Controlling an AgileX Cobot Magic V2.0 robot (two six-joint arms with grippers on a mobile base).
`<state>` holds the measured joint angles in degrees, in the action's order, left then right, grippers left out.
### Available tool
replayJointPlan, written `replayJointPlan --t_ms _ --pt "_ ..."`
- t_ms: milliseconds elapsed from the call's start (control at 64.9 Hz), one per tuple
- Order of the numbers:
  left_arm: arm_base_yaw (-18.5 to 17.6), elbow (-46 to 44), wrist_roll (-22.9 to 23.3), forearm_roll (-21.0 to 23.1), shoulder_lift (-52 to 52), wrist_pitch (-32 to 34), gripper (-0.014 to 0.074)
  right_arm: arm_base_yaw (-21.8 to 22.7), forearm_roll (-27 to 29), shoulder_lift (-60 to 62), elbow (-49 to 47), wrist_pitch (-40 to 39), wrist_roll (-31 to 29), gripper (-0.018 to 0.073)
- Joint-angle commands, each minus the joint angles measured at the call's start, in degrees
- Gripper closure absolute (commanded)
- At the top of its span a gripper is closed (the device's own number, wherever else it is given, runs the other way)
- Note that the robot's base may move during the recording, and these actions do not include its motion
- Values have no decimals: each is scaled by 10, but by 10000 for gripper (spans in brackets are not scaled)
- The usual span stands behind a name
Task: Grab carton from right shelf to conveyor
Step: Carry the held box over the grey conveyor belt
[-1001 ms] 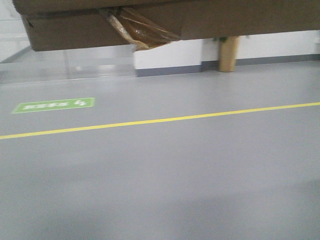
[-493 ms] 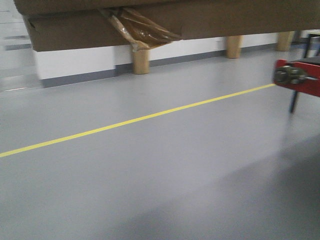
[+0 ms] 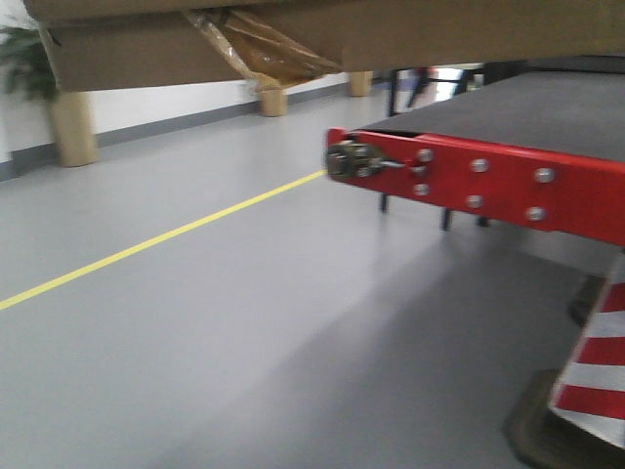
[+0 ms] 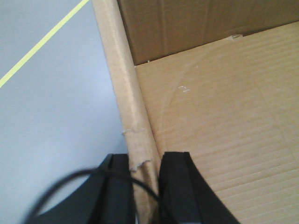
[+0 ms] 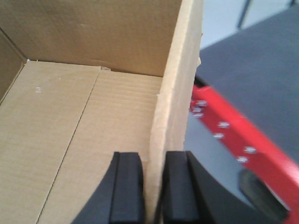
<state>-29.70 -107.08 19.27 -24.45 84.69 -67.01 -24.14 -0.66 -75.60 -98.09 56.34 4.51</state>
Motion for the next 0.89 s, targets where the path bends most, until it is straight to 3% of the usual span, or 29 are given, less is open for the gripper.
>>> replayJointPlan --t_ms 0,878 --pt "-7 -3 -7 -9 -3 28 617 -6 40 9 -5 -45 -9 626" --pt "-7 -3 -7 -18 -3 36 617 -6 40 9 -5 -45 -9 626"
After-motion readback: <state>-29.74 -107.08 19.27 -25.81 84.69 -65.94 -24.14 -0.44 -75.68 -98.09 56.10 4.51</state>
